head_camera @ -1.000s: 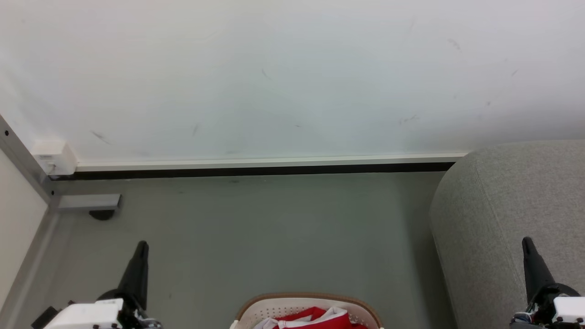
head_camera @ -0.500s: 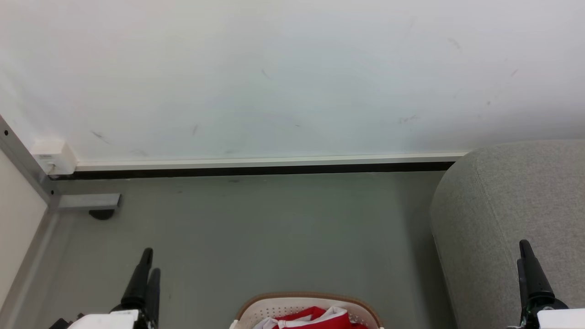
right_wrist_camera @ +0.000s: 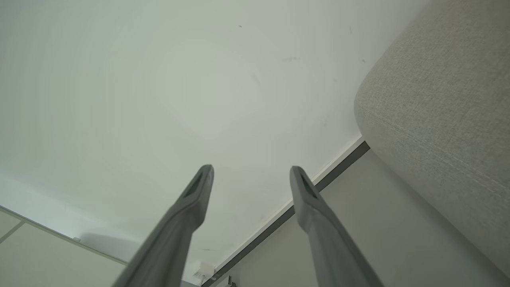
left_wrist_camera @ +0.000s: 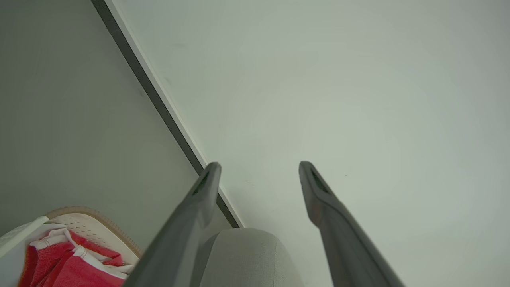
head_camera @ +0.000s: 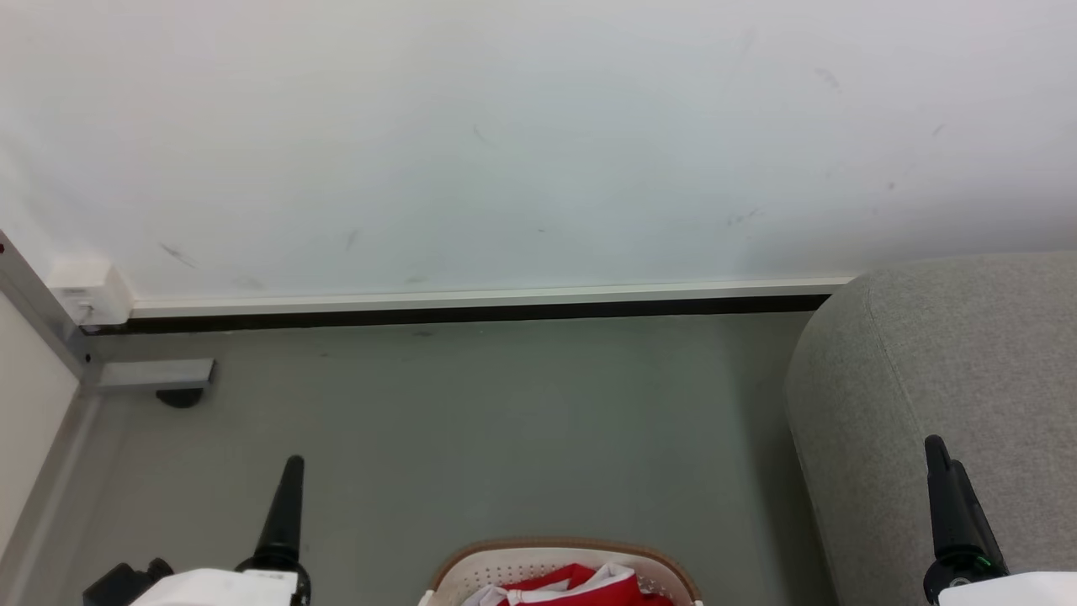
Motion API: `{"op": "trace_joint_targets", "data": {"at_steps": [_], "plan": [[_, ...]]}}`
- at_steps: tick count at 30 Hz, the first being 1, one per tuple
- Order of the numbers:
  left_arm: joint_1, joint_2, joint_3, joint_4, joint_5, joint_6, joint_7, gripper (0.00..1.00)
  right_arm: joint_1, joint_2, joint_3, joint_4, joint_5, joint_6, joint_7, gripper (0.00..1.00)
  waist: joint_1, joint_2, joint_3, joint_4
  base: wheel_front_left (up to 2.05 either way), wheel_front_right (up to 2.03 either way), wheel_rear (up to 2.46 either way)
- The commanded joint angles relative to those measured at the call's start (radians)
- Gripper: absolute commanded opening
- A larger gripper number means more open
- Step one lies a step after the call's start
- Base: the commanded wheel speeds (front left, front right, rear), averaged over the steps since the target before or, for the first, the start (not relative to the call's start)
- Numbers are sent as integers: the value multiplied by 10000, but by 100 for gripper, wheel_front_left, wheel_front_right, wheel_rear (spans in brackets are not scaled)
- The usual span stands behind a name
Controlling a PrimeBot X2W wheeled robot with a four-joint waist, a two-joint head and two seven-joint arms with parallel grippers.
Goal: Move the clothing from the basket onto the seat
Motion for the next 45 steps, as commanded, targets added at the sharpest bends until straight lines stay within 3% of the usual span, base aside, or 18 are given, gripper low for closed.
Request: {"op": "trace_joint_targets", "data": {"at_steps": [1, 16, 45], "plan": [[-39, 73, -24, -176, 415, 39, -91, 100, -114, -11, -145, -204, -580, -5, -45, 100, 0, -1, 1, -12, 0, 0, 0], [21, 89, -474, -209, 3109, 159, -639, 100, 76, 314, -309, -161, -3571, -7, -203, 100, 0, -1, 1, -96, 0, 0, 0], [202, 114, -857, -54, 6612, 191, -1500, 100, 323, 895, -716, -55, -7898, -12, -464, 100, 0, -1, 55, -219, 0, 0, 0]]}}
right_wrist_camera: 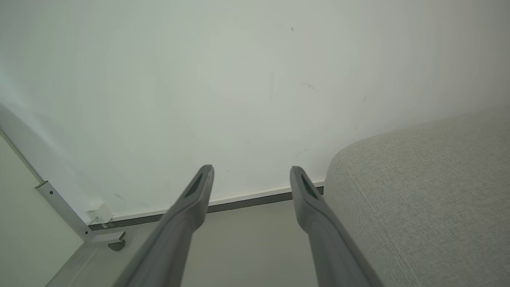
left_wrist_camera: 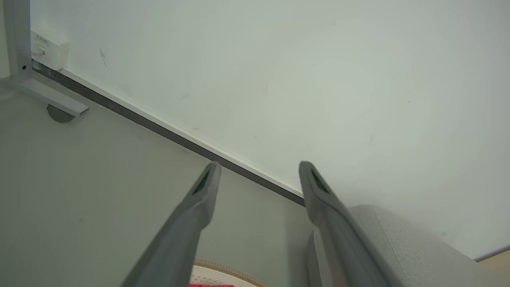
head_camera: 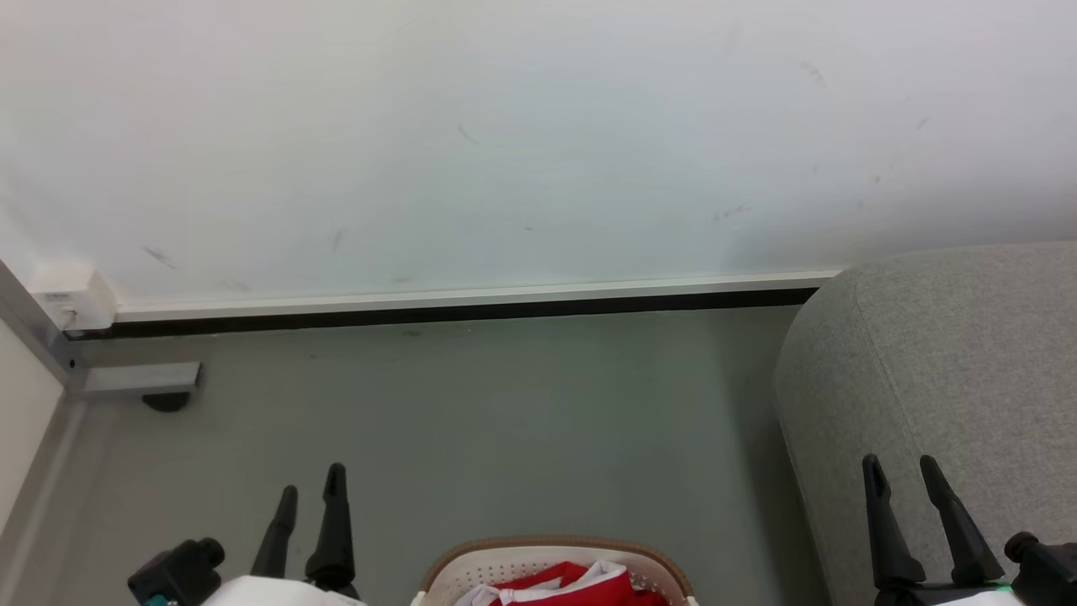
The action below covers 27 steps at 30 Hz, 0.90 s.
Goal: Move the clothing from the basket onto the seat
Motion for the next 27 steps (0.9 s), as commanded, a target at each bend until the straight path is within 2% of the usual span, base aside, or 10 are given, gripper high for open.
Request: {"op": "trace_joint_targets", "data": {"at_steps": [1, 10, 27], "plan": [[10, 86, -23, -48, 375, -31, -116, 100, 37, 17, -92, -42, -397, -12, -68, 100, 0, -1, 6, -10, 0, 0, 0], [55, 92, -55, -45, 1284, -33, -350, 100, 85, 155, -347, 39, -1455, -13, -131, 100, 0, -1, 8, -87, 0, 0, 0], [166, 103, -58, 241, 2688, -62, -684, 100, 200, 429, -816, 203, -2589, -17, -234, 100, 0, -1, 10, -201, 0, 0, 0]]}}
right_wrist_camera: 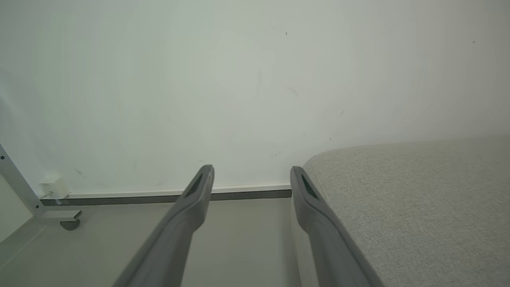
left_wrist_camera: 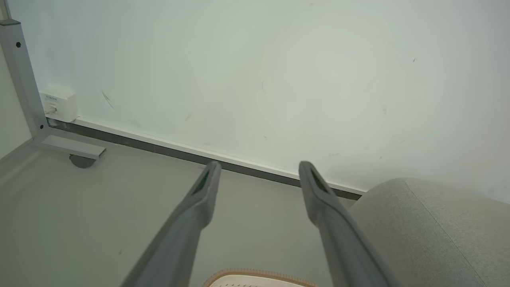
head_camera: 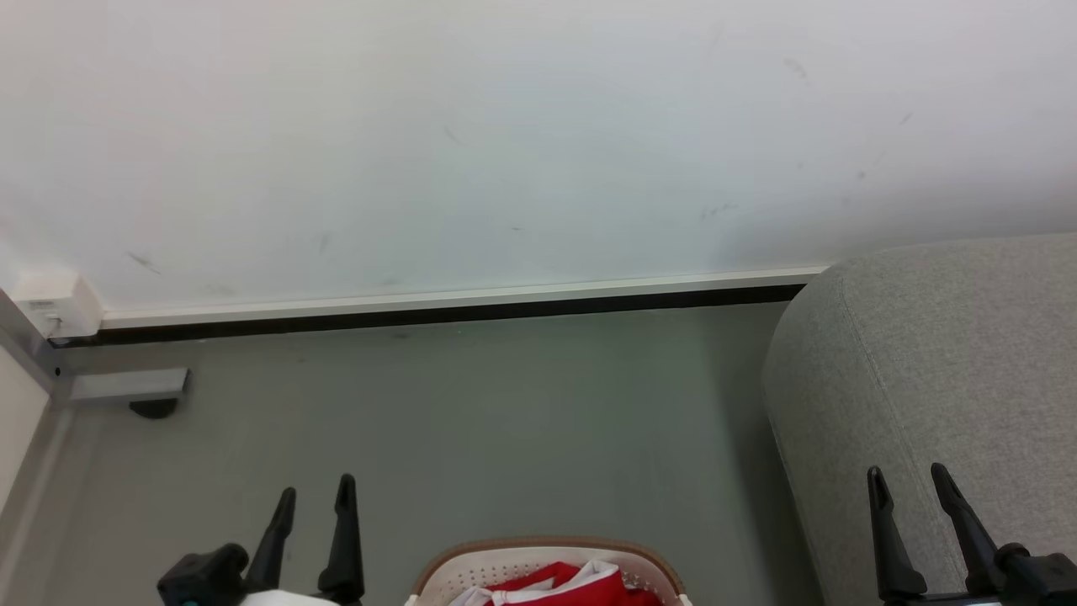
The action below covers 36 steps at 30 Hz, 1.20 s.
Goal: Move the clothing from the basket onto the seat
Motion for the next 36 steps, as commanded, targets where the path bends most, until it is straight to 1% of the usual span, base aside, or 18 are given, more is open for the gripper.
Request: {"op": "trace_joint_targets", "data": {"at_steps": [1, 27, 36], "plan": [[74, 89, 19, -22, 237, -20, -69, 100, 71, 31, -55, 5, -225, -16, -55, 100, 0, 0, -2, -5, 0, 0, 0], [208, 97, -153, 304, 1775, -60, -548, 100, 204, 344, -486, 397, -1694, -21, -210, 100, 0, 0, -25, -152, 0, 0, 0], [225, 96, -66, 373, 1732, -81, -533, 100, 142, 334, -434, 438, -1459, -21, -189, 100, 0, 0, -40, -180, 0, 0, 0]]}}
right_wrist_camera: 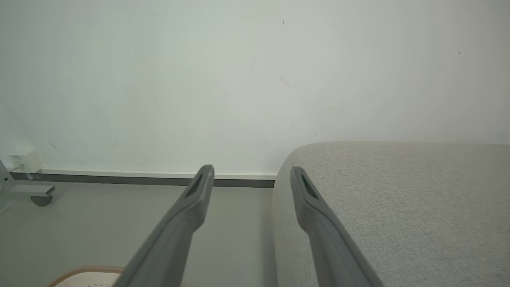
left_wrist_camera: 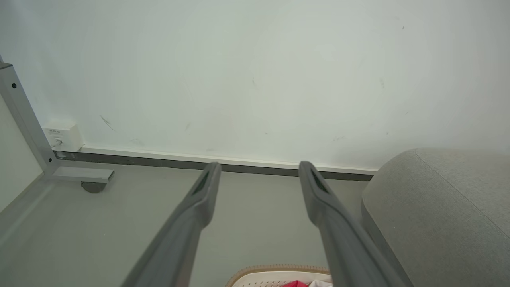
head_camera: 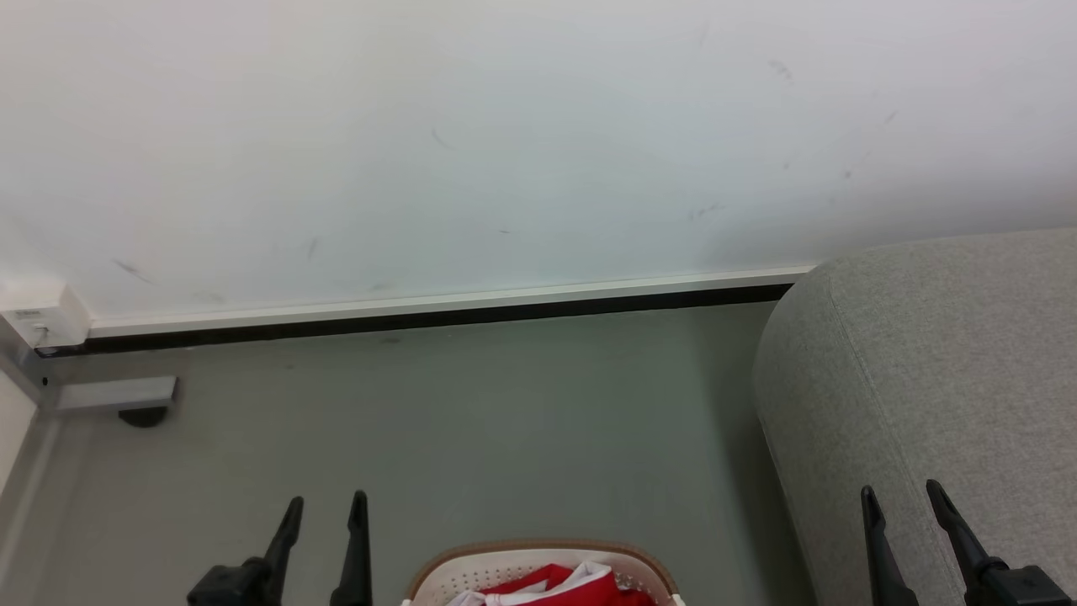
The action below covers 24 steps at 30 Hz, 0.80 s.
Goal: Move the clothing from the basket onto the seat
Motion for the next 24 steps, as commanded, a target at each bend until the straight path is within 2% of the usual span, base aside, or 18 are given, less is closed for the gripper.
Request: {"op": "trace_joint_targets", "data": {"at_steps": [1, 15, 19, 24], "plan": [[88, 73, 47, 27, 40, 3, -7, 100, 51, -1, -6, 1, 78, -24, -28, 100, 0, 0, 1, -11, 0, 0, 0], [-163, 70, -119, -137, 101, -70, -7, 100, -164, -4, 41, -241, 203, -23, -28, 100, 0, 0, 357, -323, 0, 0, 0], [-620, 68, -387, -211, 269, -178, -7, 100, -487, -6, -47, -476, 235, -23, -28, 100, 0, 0, 1053, -481, 0, 0, 0], [-1544, 67, -995, 61, 737, -406, -6, 100, -1139, -4, -95, -848, 342, -23, -28, 100, 0, 0, 2499, -694, 0, 0, 0]]}}
